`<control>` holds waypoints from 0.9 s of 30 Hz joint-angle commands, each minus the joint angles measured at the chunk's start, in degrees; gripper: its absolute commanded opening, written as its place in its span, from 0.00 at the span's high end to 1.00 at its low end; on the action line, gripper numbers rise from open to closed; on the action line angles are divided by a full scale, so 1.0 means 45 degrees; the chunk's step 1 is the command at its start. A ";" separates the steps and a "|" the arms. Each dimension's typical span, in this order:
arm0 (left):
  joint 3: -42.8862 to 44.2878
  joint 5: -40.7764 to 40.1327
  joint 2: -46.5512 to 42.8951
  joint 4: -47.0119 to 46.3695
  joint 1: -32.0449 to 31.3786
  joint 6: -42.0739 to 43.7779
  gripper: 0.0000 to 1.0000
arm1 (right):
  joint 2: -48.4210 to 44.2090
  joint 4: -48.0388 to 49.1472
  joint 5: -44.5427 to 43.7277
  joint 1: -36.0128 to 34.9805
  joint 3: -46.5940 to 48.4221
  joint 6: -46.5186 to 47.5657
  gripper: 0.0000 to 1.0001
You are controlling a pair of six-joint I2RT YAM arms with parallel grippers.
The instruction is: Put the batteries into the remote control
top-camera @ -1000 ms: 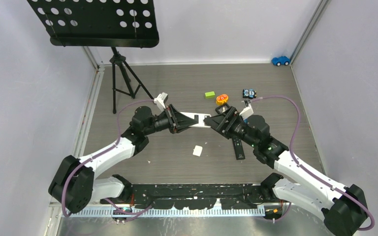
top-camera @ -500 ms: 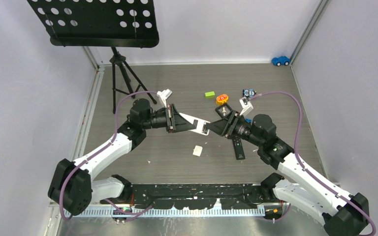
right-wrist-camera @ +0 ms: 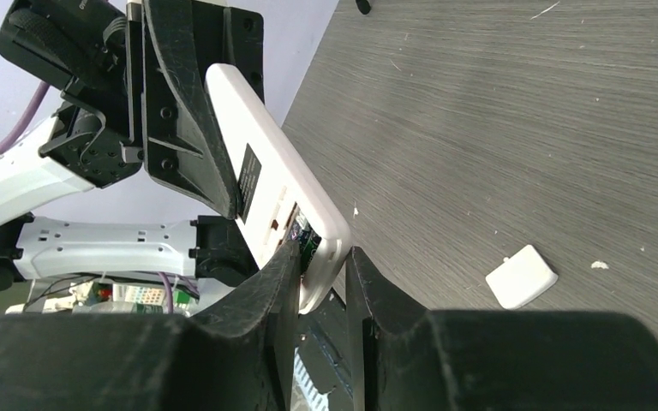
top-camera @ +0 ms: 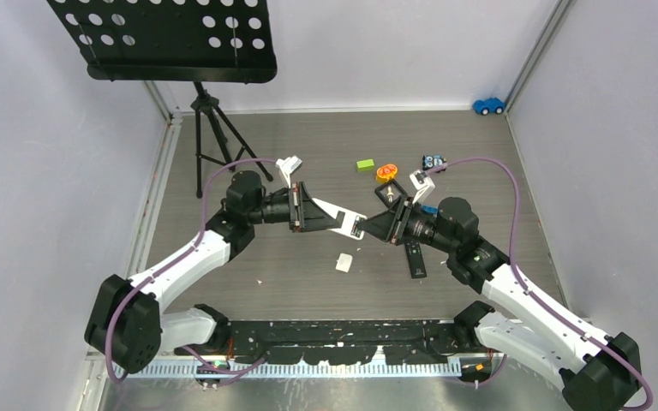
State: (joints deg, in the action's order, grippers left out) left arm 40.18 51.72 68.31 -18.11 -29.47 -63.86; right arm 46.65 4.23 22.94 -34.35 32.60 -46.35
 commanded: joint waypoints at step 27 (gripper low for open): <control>0.0263 -0.3272 -0.0258 0.7073 0.3677 0.5209 1.00 | 0.5579 -0.5492 -0.5398 -0.3627 0.3632 0.7443 0.15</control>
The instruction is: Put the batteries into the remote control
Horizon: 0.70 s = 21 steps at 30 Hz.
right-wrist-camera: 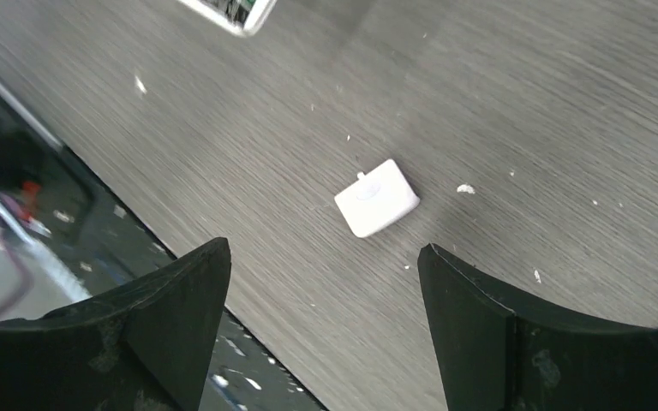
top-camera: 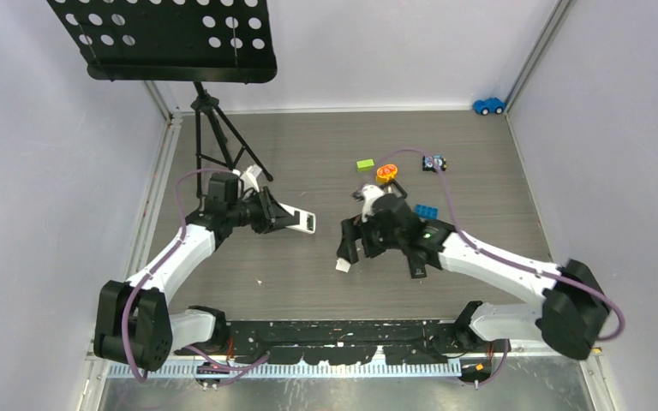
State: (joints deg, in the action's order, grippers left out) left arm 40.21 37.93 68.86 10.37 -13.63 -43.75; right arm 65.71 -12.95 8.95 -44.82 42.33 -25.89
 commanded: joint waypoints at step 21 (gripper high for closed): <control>0.0050 0.0556 -0.0209 0.0556 0.0310 0.0487 1.00 | 0.6422 -0.1473 -0.1712 -0.2462 0.3156 0.8499 0.19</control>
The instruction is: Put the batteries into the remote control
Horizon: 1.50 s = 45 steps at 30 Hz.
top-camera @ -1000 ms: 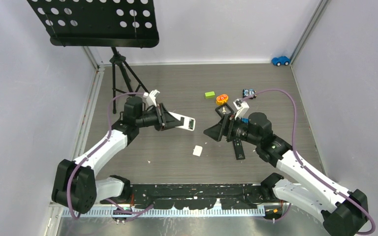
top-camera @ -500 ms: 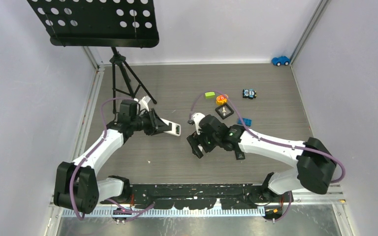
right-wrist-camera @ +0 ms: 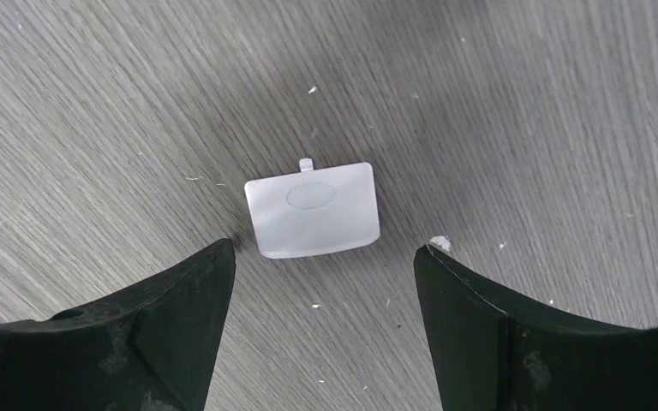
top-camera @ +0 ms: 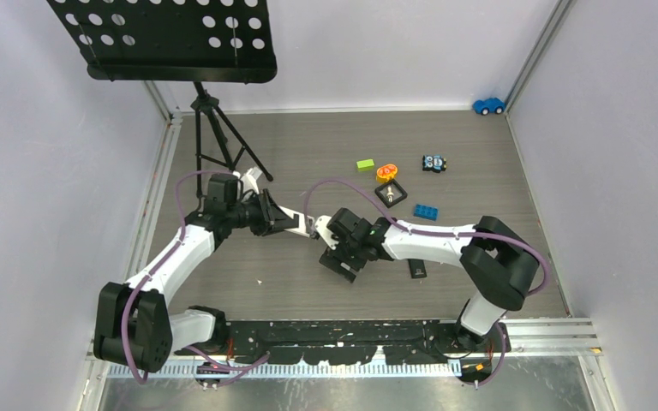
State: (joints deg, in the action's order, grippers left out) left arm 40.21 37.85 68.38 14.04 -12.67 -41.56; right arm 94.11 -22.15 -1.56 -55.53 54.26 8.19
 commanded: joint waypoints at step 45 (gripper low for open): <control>-0.0165 0.0942 -0.0352 -0.0406 0.0276 -0.0298 1.00 | 0.1747 -0.0899 0.1409 0.0464 0.1122 0.1535 0.62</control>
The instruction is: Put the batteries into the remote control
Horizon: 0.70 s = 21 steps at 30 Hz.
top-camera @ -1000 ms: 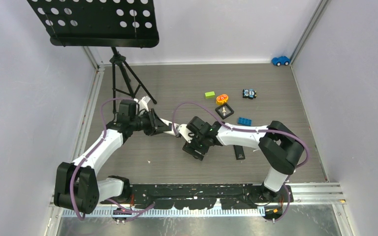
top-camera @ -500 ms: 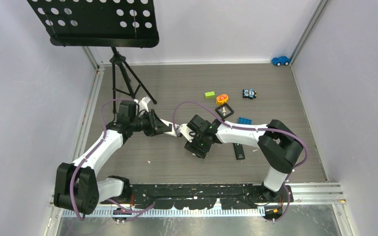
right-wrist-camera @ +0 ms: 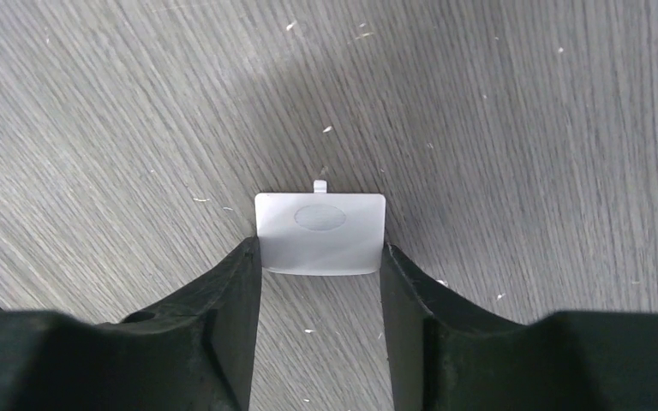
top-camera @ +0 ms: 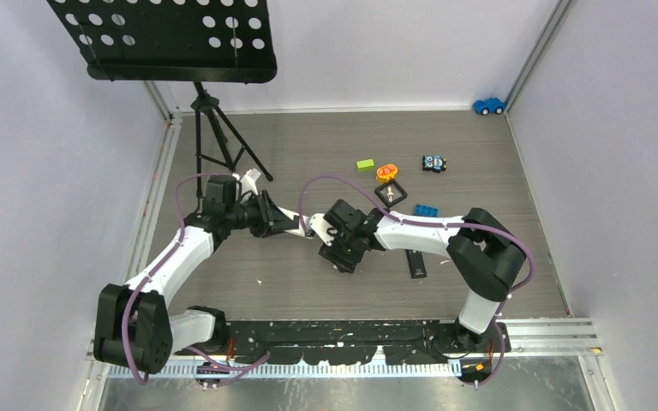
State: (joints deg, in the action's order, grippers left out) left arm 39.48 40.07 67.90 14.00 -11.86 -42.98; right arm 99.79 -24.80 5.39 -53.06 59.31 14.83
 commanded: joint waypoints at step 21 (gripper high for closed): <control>-0.0652 0.1710 0.0984 -0.1714 -0.1428 -0.0426 1.00 | -0.5097 0.1965 -0.0028 -0.0103 -0.2308 -0.0763 0.61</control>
State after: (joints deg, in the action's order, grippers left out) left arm 36.93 44.25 71.16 11.64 -15.05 -43.31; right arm 79.02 -19.49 5.19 -53.19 49.54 12.69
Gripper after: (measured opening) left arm 0.223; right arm 0.530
